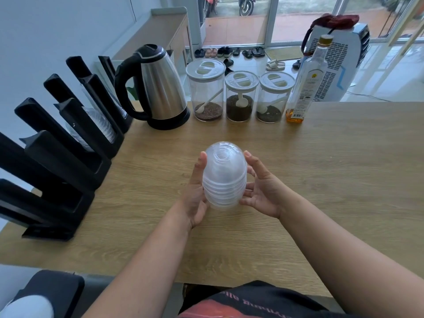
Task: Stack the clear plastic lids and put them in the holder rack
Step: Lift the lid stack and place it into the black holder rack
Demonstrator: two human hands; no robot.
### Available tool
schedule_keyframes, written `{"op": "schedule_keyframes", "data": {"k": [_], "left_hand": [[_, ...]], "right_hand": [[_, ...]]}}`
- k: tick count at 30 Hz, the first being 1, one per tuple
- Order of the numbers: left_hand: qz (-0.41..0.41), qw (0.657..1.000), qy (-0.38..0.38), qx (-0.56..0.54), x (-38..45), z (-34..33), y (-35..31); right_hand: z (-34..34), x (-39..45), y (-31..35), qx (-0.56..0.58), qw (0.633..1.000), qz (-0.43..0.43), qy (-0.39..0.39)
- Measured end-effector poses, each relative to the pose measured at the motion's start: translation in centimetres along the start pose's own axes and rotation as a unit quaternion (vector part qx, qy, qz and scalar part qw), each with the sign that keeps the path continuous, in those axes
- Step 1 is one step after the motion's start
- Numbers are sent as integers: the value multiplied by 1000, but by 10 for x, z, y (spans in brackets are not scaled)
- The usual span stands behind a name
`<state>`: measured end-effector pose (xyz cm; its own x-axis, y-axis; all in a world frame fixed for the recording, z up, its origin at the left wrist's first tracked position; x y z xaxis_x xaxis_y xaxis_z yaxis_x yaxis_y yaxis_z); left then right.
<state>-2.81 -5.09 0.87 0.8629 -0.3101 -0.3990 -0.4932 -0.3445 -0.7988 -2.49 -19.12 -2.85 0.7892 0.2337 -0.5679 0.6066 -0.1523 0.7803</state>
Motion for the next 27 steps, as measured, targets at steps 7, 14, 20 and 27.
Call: {"op": "schedule_keyframes", "data": {"k": [7,14,20,27], "left_hand": [[-60,997,-26,29,-17,18,-44],[-102,991,-66,49,-40,75,-121],[-157,979,-107,67,-52,94,-184],[-204,964,-147,86,-70,130,-283]], "right_hand": [[-43,4,34,3,999,25,28],[-133,21,90,-36,996,48,70],[-187,28,136,-89,989,70,97],[-274,31,207,-65,979,123,147]]}}
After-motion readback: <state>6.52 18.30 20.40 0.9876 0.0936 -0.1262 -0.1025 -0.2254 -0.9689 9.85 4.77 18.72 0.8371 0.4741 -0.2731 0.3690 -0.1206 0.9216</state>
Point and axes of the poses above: each hand's wrist, its own x-axis towards the middle knuckle, its own z-axis out of the back of the hand, y = z × x, the point moved 6 cm from there along x, towards the middle knuckle, and after that the axes turned 14 degrees about -x, right-handed, at the moved point
